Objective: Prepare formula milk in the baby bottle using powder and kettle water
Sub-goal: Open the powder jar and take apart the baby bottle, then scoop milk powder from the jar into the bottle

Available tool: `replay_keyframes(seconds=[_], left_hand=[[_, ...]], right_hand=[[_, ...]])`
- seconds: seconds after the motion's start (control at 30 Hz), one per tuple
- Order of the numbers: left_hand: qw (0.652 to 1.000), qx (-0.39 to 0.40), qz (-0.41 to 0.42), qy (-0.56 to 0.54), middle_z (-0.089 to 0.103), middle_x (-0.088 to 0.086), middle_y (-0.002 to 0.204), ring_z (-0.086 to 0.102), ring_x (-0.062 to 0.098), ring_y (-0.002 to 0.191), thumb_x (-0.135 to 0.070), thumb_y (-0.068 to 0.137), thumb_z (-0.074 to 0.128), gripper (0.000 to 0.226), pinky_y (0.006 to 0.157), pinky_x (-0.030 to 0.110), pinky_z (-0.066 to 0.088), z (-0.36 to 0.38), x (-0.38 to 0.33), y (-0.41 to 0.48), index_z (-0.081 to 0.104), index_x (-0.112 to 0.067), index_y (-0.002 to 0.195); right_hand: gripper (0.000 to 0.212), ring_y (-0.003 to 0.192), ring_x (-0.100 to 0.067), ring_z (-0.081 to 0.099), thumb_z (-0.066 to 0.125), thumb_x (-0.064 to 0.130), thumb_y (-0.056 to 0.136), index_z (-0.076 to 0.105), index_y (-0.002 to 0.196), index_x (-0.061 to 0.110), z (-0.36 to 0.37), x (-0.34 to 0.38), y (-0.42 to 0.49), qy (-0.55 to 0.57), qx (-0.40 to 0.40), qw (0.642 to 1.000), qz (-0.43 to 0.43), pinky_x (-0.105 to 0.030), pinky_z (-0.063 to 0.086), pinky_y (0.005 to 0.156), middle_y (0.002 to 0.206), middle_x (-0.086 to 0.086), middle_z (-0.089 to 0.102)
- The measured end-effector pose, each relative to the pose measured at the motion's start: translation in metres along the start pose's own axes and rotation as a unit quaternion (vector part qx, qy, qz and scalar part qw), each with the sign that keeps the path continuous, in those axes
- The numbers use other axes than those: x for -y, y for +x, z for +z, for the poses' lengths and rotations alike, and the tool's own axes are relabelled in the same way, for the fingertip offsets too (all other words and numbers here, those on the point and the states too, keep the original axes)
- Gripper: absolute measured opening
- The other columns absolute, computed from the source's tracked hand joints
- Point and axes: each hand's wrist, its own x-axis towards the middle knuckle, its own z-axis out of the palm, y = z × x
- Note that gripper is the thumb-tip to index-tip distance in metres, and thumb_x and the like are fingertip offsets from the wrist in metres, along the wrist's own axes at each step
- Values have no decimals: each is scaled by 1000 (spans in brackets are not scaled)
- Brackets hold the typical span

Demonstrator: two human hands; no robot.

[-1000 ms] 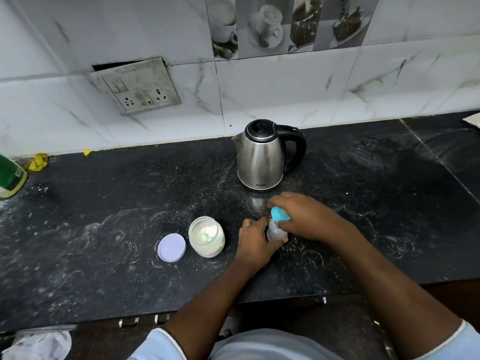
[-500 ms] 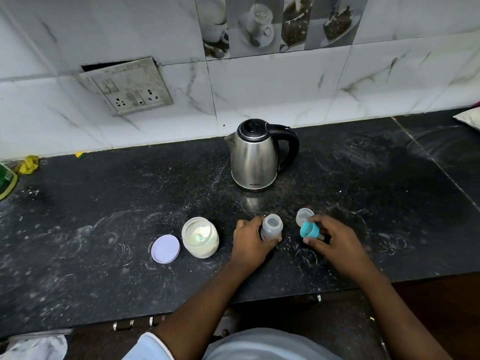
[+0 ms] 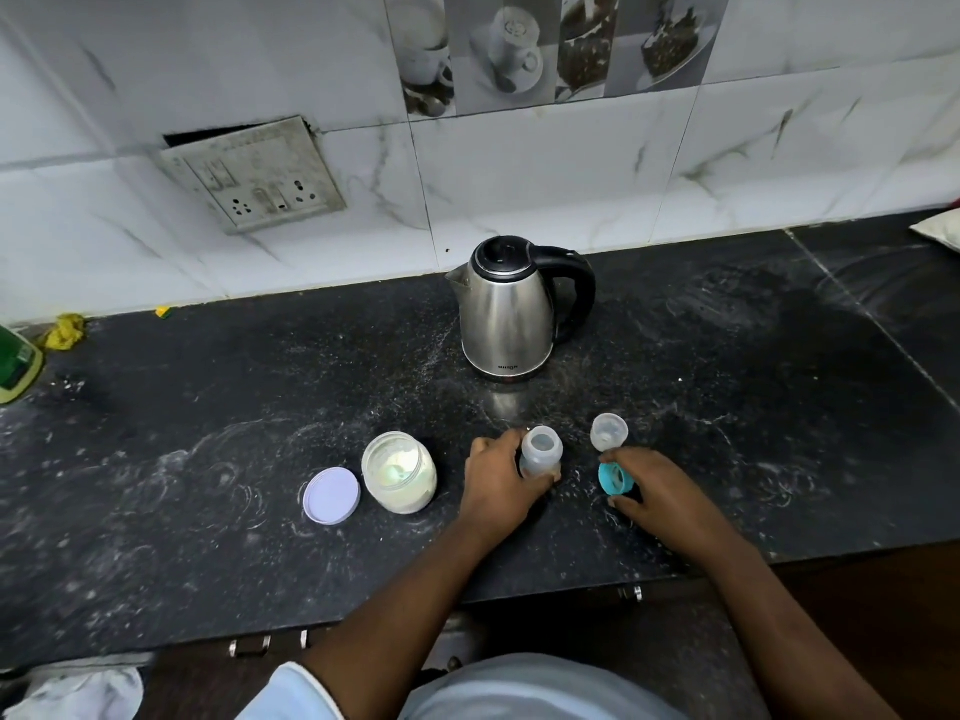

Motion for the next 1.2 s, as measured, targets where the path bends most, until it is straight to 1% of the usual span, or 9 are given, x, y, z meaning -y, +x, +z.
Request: replay_keyframes(seconds=[0.33, 0.53, 0.67, 0.8, 0.9, 0.97, 1.03, 1.13, 1.2], left_hand=[[1000, -6, -4, -2, 61, -13, 99, 46, 17, 106, -47, 79, 90, 46, 85, 35, 41, 1, 0, -2, 64, -27, 110], [1000, 8, -11, -8, 64, -16, 104, 48, 17, 112, -46, 78, 91, 49, 85, 32, 39, 1, 0, -2, 64, -27, 115], [1000, 18, -12, -12, 72, -10, 124, 51, 20, 121, -46, 72, 95, 70, 96, 34, 44, -2, 0, -4, 65, -27, 132], [999, 21, -29, -29, 66, 2, 145, 52, 23, 135, -49, 71, 96, 100, 109, 30, 41, -16, -5, -13, 51, -18, 154], [995, 24, -47, -85, 65, -1, 150, 55, 13, 142, -48, 75, 96, 110, 119, 33, 45, -37, -6, -32, 41, -15, 165], [990, 5, -40, -138, 68, -23, 139, 58, -8, 131, -42, 81, 94, 97, 113, 19, 47, -55, -4, -51, 46, -16, 162], [981, -57, -26, -183, 70, -42, 115, 63, -18, 112, -32, 87, 89, 66, 95, 7, 49, -72, 1, -72, 62, -26, 147], [955, -199, -11, -221, 76, -19, 89, 66, -1, 74, -27, 91, 79, 18, 69, 14, 50, -101, 11, -97, 76, -38, 105], [935, -277, -11, -223, 74, -12, 78, 59, 0, 64, -22, 93, 75, 9, 62, 16, 47, -118, 25, -105, 77, -31, 93]], right_hand=[[59, 122, -16, 58, 85, 19, 84, 62, 138, 24, -13, 10, -2, -17, -15, 1000, -7, -28, 44, 101, 136, 6, 65], [49, 117, -11, 55, 78, 23, 91, 61, 137, 26, -27, 26, -7, -2, -44, 999, -18, -26, 44, 94, 131, 8, 65], [37, 113, -16, 61, 77, 21, 93, 69, 130, 19, -36, 41, -7, -2, -65, 997, -33, -24, 41, 92, 125, 3, 70], [25, 104, -25, 69, 78, 10, 91, 75, 116, 10, -45, 67, -2, -8, -134, 989, -69, -30, 45, 89, 113, -4, 75], [17, 100, -23, 69, 71, 12, 97, 75, 112, 7, -48, 100, 8, 24, -185, 975, -116, -31, 48, 90, 108, -5, 75], [20, 95, -19, 65, 64, 19, 98, 75, 110, 8, -46, 128, 17, 49, -203, 967, -148, -27, 46, 87, 103, -1, 74], [19, 94, -17, 62, 63, 18, 96, 76, 107, 8, -39, 155, 31, 80, -209, 956, -188, -28, 46, 86, 100, 0, 72], [16, 102, -18, 57, 66, 9, 95, 77, 107, 10, -23, 191, 53, 108, -166, 954, -225, -31, 45, 91, 108, -2, 67], [19, 111, -22, 54, 69, 3, 93, 77, 106, 14, -10, 210, 69, 101, -95, 966, -217, -36, 45, 97, 125, -6, 59]])
